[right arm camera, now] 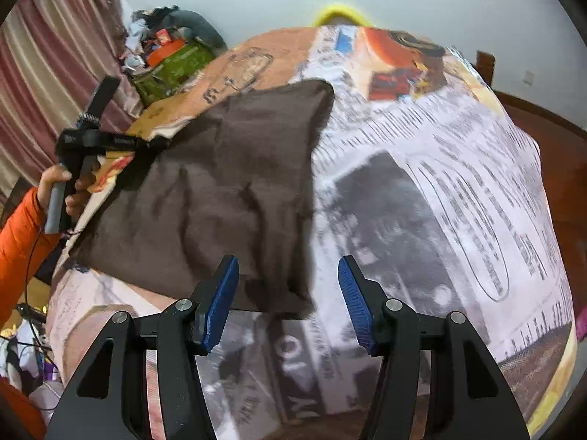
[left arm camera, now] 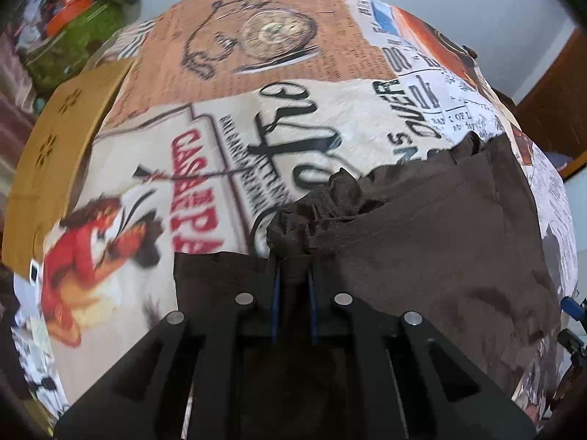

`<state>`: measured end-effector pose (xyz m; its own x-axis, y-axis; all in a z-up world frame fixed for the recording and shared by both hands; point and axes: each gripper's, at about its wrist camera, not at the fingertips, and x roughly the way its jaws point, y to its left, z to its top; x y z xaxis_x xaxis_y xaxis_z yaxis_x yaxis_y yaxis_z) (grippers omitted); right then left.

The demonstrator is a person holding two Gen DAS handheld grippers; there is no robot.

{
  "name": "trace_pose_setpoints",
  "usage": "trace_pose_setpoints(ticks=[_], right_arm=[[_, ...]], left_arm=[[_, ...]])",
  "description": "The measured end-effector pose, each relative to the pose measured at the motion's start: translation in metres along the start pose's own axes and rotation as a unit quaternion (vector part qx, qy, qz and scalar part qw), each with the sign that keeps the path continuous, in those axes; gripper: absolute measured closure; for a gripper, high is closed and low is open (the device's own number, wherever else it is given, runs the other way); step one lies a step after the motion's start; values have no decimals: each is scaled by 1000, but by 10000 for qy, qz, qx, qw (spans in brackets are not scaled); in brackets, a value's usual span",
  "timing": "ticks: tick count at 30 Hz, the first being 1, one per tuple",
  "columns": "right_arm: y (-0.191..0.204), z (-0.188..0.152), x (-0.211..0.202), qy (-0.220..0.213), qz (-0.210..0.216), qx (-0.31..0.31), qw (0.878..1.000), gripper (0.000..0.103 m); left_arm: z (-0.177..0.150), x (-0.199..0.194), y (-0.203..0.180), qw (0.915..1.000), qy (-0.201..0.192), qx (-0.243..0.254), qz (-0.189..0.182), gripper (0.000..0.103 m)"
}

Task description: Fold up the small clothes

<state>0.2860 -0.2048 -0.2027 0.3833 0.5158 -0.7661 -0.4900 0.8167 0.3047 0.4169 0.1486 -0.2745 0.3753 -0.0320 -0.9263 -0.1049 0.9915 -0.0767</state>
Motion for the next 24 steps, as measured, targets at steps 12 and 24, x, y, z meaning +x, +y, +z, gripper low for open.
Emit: trace_pose_setpoints(ticks=[12, 24], right_arm=[[17, 0, 21, 181, -202, -331, 9991, 38], [6, 11, 51, 420, -1013, -1018, 9887, 48]], left_arm=[[-65, -27, 4, 9998, 46, -153, 79, 92], [-127, -57, 8, 9992, 67, -383, -80, 92]])
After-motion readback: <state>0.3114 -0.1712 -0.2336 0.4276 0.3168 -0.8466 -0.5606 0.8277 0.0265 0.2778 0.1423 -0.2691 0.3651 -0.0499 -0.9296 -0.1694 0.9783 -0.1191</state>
